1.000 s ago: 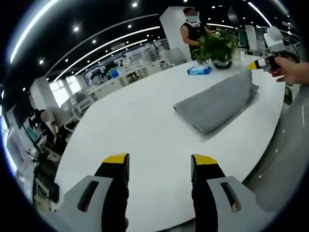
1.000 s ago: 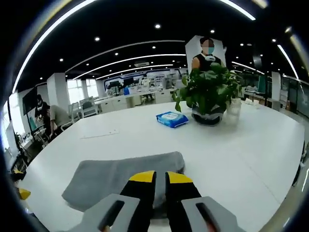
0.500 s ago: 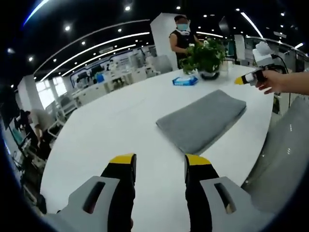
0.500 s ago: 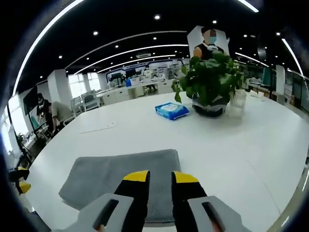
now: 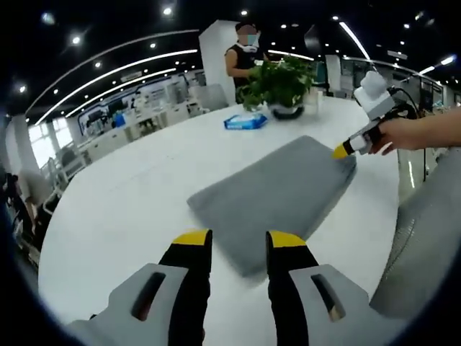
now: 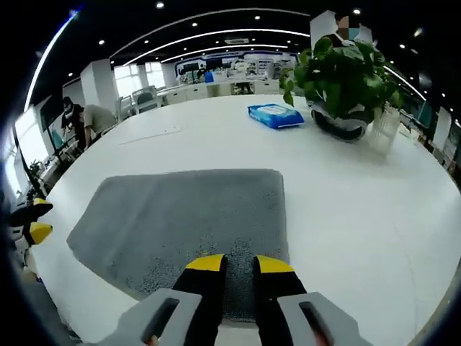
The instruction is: Open the folded towel by lifting each exposed corner and separating the folded layers until the towel lies flat within the target outline without major curled edges
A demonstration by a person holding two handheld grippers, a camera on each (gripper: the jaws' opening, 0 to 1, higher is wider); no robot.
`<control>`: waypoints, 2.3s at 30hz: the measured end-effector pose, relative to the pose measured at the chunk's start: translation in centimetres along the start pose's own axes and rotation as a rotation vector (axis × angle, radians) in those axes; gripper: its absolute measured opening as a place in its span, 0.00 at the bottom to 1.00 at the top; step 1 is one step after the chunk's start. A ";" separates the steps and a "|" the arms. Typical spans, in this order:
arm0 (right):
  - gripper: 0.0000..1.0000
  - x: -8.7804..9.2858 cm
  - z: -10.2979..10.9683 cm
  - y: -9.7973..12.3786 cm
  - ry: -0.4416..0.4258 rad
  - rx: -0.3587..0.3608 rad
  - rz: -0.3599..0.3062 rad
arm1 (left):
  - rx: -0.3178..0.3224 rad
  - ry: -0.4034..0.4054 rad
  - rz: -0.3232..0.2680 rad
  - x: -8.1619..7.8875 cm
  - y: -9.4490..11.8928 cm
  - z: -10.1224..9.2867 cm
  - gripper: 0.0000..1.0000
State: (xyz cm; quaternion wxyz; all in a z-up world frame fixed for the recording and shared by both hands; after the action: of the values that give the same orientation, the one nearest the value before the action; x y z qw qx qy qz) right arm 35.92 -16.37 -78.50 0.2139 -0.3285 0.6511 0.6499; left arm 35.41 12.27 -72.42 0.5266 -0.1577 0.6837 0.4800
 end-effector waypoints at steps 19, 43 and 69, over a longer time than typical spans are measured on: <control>0.08 0.5 0.2 -1.2 0.122 -0.079 0.119 | 0.055 -0.032 0.138 4.1 -5.2 -1.1 0.18; 0.07 -3.3 1.8 -5.1 0.370 -0.259 0.137 | 0.075 0.000 0.251 5.7 -3.0 -2.4 0.13; 0.06 -8.0 5.2 -9.5 0.603 -0.369 0.210 | 0.133 0.059 0.331 7.0 -0.9 -5.4 0.13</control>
State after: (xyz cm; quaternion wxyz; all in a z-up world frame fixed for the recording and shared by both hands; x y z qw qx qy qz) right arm 47.37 -9.45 -79.92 -0.1185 -0.4699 0.5868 0.6487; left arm 30.26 9.43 -79.01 0.4292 -0.0219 0.7458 0.5090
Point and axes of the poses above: the point that each gripper's makers call its tool centre point, and the gripper's own axes: y roughly backward along the fingers, z roughly to its left, x roughly out of its underside, the point moved 1 cm from there along y, roughly backward along the fingers, and after that the axes turned 9 degrees about y, right-handed, at the moved point
